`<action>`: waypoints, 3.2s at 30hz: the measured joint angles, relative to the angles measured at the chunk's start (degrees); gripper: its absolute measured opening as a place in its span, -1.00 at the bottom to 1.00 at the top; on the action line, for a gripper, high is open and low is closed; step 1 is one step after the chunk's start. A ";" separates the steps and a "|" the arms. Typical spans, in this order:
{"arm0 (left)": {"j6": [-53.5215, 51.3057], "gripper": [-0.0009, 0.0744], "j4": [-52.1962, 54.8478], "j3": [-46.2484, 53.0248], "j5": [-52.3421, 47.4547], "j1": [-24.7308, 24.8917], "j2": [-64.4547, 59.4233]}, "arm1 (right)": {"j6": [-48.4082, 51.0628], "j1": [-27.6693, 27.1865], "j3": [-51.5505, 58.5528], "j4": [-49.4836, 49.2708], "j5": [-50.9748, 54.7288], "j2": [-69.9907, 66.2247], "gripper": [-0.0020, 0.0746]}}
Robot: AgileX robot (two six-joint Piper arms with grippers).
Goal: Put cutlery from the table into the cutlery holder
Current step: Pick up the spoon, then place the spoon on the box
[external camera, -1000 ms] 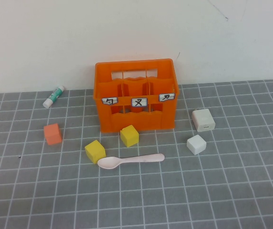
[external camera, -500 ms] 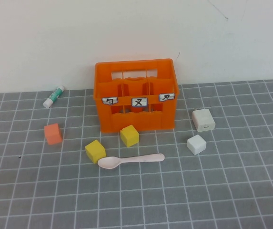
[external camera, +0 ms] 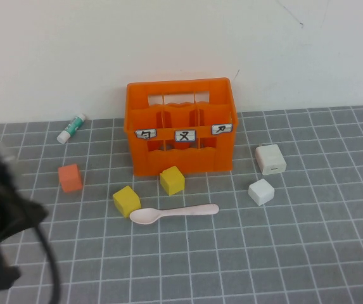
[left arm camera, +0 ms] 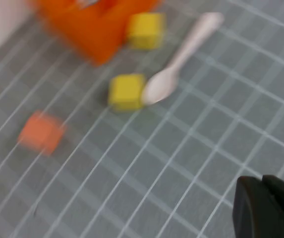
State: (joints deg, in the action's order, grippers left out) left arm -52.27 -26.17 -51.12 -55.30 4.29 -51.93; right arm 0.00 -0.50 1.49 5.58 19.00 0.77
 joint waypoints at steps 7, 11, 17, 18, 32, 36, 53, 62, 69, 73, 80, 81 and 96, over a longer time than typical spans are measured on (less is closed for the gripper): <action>-5.18 -0.98 4.11 -8.73 1.39 13.99 -16.10 | 0.00 0.00 0.00 0.00 0.00 0.00 -0.95; -2.87 -0.95 8.16 -12.12 6.06 22.10 -23.92 | 0.00 0.00 0.00 0.00 0.00 0.00 -0.95; -5.72 -0.32 9.38 -15.88 11.10 27.38 -33.50 | 0.00 0.00 0.00 0.00 0.00 0.00 -0.95; -4.94 -0.16 9.26 -16.28 11.76 28.04 -34.92 | 0.00 0.00 0.00 0.00 0.00 0.00 -0.95; 5.89 0.15 13.66 -17.07 20.96 28.70 -51.52 | 0.00 0.00 0.00 0.00 0.00 0.00 -0.95; 9.61 0.15 17.57 -19.63 21.21 28.28 -55.55 | 0.00 0.00 0.00 0.00 0.00 0.00 -0.95; 14.80 0.13 26.17 -27.76 24.65 27.23 -67.35 | 0.00 0.00 0.00 0.00 0.00 0.00 -0.95; 15.00 0.13 28.26 -28.15 28.17 27.23 -68.38 | 0.00 0.00 0.00 0.00 0.00 0.00 -0.95; 15.00 -0.13 25.60 -28.50 25.94 27.23 -68.73 | 0.00 0.00 0.00 0.00 0.00 0.00 -0.95; 15.00 -0.67 24.87 -28.81 23.83 27.23 -68.82 | 0.00 0.00 0.00 0.00 0.00 0.00 -0.95; 15.00 -0.67 24.87 -28.86 19.00 27.23 -67.77 | 0.00 0.00 0.00 0.00 0.00 0.00 -0.95; 15.00 -0.67 24.87 -28.72 17.64 27.23 -67.22 | -0.40 0.00 0.00 0.00 0.00 0.00 -0.95; 24.66 -0.68 23.52 -28.11 21.37 26.08 -46.94 | 0.00 0.00 0.00 0.00 0.00 0.00 -0.95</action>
State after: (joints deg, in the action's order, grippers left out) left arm -27.62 -2.65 -79.22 -33.93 30.37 -98.87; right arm 0.00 -0.50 1.49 5.58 19.00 0.77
